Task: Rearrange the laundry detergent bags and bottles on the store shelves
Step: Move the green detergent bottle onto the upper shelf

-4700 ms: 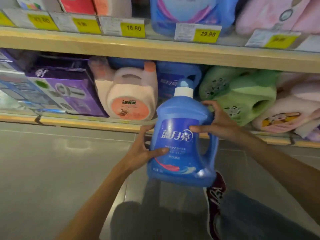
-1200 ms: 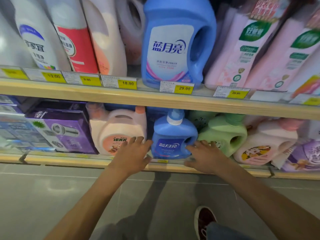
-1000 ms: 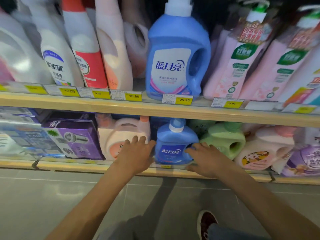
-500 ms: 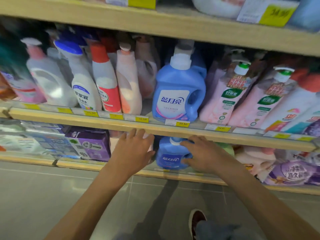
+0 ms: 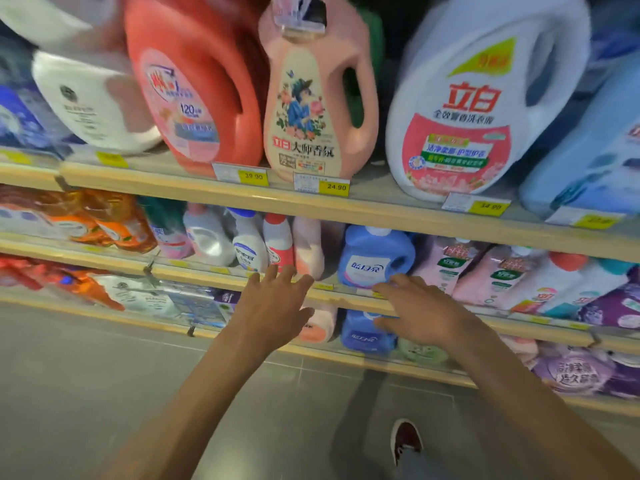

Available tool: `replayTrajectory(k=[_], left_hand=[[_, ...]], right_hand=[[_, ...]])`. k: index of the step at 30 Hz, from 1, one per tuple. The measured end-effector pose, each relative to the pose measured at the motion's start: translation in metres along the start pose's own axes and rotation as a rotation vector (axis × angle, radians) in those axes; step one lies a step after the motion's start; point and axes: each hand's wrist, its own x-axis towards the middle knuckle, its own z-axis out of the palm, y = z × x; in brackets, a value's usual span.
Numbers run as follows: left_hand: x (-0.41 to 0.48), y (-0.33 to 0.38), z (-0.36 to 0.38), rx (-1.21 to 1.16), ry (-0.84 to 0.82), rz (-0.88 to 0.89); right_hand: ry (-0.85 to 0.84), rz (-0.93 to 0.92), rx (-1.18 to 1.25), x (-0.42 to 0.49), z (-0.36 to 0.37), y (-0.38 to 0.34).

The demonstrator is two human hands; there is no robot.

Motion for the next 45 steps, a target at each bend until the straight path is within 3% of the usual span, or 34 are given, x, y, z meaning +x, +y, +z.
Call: replayTrajectory(k=[23, 34, 45], left_hand=[[-0.112, -0.037, -0.283, 0.001, 0.144, 0.016], [-0.119, 0.002, -0.365, -0.019, 0.249, 0.046], [-0.143, 0.006, -0.388, -0.015, 0.32, 0.014]], right_hand=[[0.112, 0.032, 0.014, -0.163, -0.244, -0.049], [0.253, 0.038, 0.043, -0.224, -0.317, -0.039], [0.427, 0.063, 0.025, -0.264, -0.332, -0.016]])
